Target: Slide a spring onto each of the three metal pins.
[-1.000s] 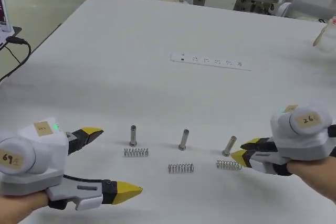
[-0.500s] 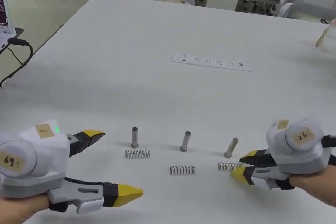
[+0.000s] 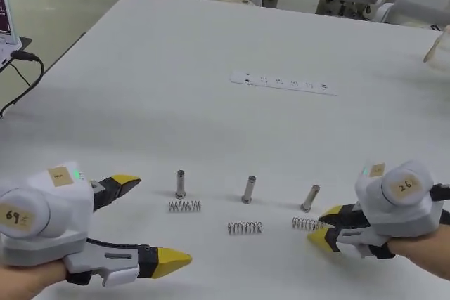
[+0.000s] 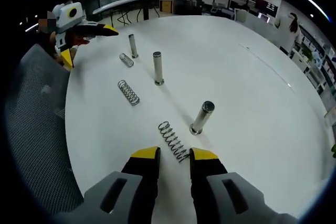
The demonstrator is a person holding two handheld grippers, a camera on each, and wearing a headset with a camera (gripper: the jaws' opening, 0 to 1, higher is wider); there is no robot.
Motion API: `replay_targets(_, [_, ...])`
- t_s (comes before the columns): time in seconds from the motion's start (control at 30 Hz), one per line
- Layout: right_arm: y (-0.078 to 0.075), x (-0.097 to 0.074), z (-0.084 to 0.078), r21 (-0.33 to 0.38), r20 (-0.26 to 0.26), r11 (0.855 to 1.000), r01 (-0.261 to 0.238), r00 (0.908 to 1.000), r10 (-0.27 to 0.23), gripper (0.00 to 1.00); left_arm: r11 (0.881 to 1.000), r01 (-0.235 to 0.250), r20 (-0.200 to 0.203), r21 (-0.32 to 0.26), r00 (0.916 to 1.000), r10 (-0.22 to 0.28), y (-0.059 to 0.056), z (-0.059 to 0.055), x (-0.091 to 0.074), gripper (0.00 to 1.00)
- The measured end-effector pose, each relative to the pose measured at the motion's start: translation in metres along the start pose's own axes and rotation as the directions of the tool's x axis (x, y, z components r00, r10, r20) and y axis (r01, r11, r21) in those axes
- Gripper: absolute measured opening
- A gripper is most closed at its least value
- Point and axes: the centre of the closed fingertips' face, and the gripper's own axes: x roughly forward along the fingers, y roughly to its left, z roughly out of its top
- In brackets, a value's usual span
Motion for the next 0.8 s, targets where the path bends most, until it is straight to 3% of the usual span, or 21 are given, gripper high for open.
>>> replay_targets(0.2, [0.009,0.0,0.001,-0.02,-0.006,1.0,-0.021,0.9998,0.021,0.17,1.0,0.0,-0.001,0.0,1.0,0.0,0.0,0.0,0.0,0.87])
replay_targets(0.57, [0.013,0.006,0.002,-0.081,-0.006,0.996,-0.026,0.9997,0.025,0.16,1.0,-0.004,0.003,-0.001,1.0,0.004,0.002,0.0,-0.001,0.87])
replay_targets(0.8, [0.012,0.005,0.003,-0.137,-0.009,0.99,-0.023,0.9997,0.022,0.1,1.0,-0.007,0.008,-0.003,0.9999,0.007,0.002,0.001,-0.002,0.87])
